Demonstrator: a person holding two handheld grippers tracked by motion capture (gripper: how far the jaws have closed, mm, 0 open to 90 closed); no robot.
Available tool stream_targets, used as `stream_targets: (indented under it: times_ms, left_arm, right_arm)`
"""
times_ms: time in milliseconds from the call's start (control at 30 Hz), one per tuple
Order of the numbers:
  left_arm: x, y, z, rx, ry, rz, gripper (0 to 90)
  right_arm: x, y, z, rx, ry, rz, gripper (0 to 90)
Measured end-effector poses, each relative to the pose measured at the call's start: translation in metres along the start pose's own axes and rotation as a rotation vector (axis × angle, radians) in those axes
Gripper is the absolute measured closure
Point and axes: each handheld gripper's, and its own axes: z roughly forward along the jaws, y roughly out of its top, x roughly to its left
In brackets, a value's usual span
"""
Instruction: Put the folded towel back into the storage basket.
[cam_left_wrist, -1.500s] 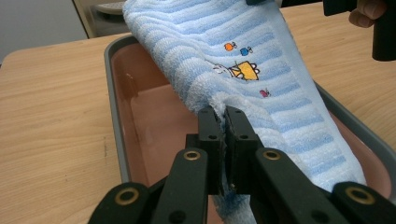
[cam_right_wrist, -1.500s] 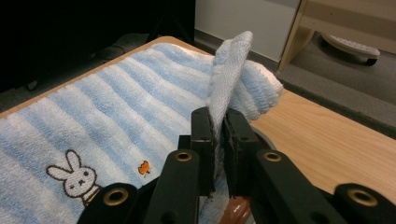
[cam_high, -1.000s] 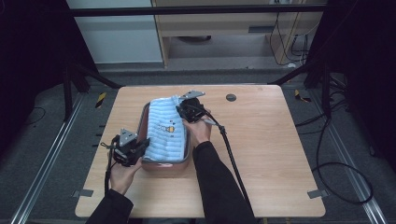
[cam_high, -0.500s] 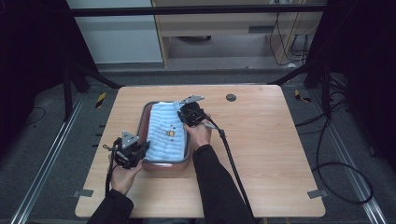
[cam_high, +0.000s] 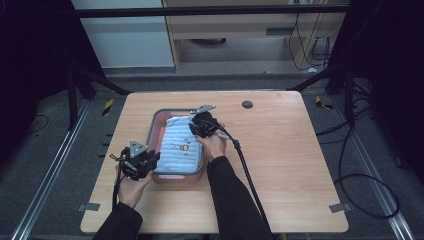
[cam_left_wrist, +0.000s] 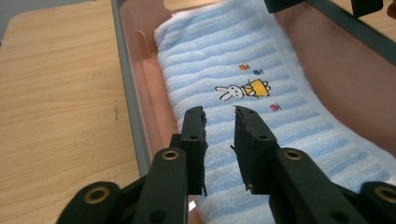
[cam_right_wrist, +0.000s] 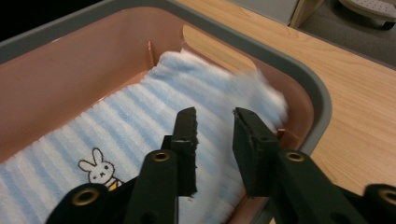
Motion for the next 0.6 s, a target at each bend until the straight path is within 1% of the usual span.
stream_targets:
  times_ms: [167, 267, 333, 433, 500, 600]
  left_arm:
    - [0.002, 0.004, -0.009, -0.036, -0.003, -0.015, 66.4]
    - [0.003, 0.006, -0.014, -0.058, -0.026, -0.015, 63.2]
    - [0.003, 0.007, -0.019, -0.081, -0.032, -0.011, 61.2]
    - [0.003, 0.009, -0.024, -0.101, -0.04, -0.007, 55.4]
    - [0.004, 0.01, -0.027, -0.108, -0.047, -0.009, 52.2]
    - [0.005, 0.01, -0.03, -0.111, -0.057, 0.001, 48.5]
  right_arm:
    - [0.0, 0.006, -0.014, -0.05, -0.015, -0.001, 58.0]
    - [-0.002, 0.01, -0.028, -0.09, -0.021, 0.004, 51.0]
    - [-0.004, 0.01, -0.038, -0.119, -0.022, 0.009, 46.5]
    - [-0.008, 0.009, -0.055, -0.15, -0.033, 0.018, 39.9]
    - [-0.013, 0.007, -0.067, -0.165, -0.035, 0.028, 33.5]
    - [-0.02, 0.0, -0.084, -0.191, -0.053, 0.04, 29.5]
